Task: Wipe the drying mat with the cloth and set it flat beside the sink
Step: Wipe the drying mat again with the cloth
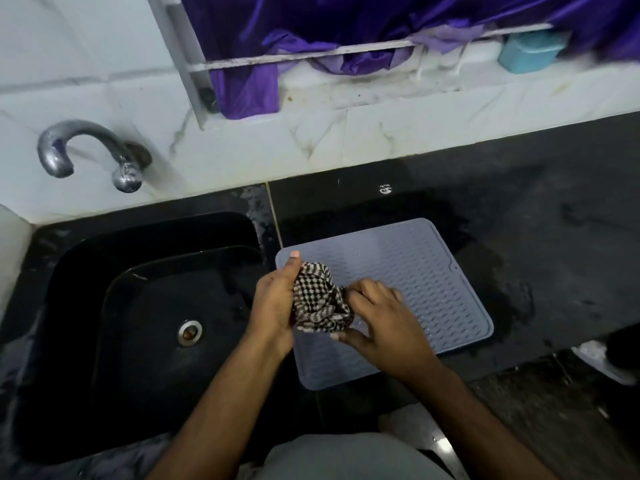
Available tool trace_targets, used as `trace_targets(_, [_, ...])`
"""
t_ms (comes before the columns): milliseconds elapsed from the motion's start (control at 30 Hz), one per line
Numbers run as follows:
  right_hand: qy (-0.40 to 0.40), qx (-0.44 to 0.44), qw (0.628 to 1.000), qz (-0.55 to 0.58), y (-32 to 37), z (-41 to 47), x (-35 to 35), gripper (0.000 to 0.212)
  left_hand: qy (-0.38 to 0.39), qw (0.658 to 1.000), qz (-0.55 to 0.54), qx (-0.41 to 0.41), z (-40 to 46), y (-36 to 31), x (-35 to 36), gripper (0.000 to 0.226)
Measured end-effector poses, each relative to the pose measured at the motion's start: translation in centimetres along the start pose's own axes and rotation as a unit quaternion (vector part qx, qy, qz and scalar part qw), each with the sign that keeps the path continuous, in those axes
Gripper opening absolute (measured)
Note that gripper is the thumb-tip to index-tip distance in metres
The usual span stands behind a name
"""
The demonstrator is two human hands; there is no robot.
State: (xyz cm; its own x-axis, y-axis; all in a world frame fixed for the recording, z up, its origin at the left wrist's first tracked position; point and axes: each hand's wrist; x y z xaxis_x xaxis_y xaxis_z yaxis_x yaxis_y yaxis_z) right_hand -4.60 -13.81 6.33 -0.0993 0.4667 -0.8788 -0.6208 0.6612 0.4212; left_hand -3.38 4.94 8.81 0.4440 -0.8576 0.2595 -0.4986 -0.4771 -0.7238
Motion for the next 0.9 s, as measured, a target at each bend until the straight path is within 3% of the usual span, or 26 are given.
trace_targets(100, [0.012,-0.018,0.976,0.218,-1.2,0.3,-1.4,0.042,-0.014,1.0,-0.013,-0.007,-0.3,-0.2,1.3,0.055])
trace_targets(200, [0.02,-0.013,0.972,0.236,-2.3,0.4,-1.9,0.057,-0.009,0.999,-0.029,-0.011,-0.5,-0.1,2.9,0.053])
trace_targets(267, [0.02,0.035,0.961,0.274,-2.6,0.8,-2.2,0.062,0.007,1.0,-0.013,-0.015,-0.6,0.1,3.9,0.056])
trace_targets(433, [-0.05,0.138,0.865,0.48,-4.0,1.8,-3.2,0.045,0.042,0.999,0.006,0.02,-0.5,-0.2,5.3,0.083])
trace_targets(533, [-0.053,0.234,0.762,0.601,-4.9,2.1,-3.2,0.04,0.052,0.988,0.126,0.078,-0.9,0.4,5.7,0.072])
trace_targets(600, [-0.053,0.245,0.733,0.632,-5.1,2.1,-3.2,0.042,0.092,0.981,0.146,0.089,-1.5,1.5,6.6,0.06])
trace_targets(667, [-0.055,0.209,0.752,0.622,-4.9,2.2,-3.5,0.037,0.117,0.981,0.115,0.106,-2.0,2.6,7.9,0.052])
trace_targets(800, [-0.094,0.159,0.827,0.531,-5.4,3.0,-3.7,0.032,0.09,0.99,0.01,0.111,-2.0,2.7,9.1,0.041])
trace_targets(900, [-0.144,0.205,0.801,0.543,-5.9,3.3,-3.9,0.031,0.073,0.991,-0.1,0.058,-1.4,1.8,8.9,0.036])
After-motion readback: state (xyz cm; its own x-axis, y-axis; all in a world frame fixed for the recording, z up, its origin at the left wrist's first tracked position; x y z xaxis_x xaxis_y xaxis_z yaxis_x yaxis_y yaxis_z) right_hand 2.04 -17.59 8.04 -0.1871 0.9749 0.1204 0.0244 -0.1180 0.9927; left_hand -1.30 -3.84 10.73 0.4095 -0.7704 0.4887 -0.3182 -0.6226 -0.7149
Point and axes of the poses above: each hand's wrist, its own z-axis towards the middle knuckle, its own x-axis out of the palm, y = z × x, and after that the axes turned 4 degrees about -x, right-handed
